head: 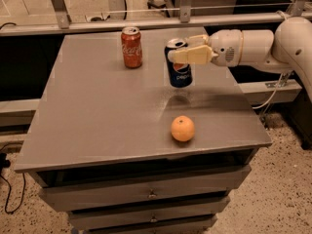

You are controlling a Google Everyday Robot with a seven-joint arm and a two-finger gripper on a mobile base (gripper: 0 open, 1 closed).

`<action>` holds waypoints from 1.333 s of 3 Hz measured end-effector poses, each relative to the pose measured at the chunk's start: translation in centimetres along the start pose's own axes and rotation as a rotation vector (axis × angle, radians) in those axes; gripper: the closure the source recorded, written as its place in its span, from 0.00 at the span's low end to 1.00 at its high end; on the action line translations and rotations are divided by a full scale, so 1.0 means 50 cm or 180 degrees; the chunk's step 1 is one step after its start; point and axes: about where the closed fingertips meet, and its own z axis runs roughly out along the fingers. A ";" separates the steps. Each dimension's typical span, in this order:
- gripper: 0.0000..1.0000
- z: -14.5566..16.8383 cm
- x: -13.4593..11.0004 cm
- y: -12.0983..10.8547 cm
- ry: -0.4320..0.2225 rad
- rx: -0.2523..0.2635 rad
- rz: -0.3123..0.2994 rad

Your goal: Place pepsi can upright

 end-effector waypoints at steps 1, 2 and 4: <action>1.00 -0.020 0.024 -0.018 -0.0194 -0.0138 -0.0002; 0.83 -0.022 0.050 -0.025 -0.0310 -0.0230 0.0018; 0.36 -0.026 0.078 -0.023 -0.0581 -0.0311 0.0016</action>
Offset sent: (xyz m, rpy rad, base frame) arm 0.0054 -0.0259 -0.0433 0.1562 -0.0163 0.0728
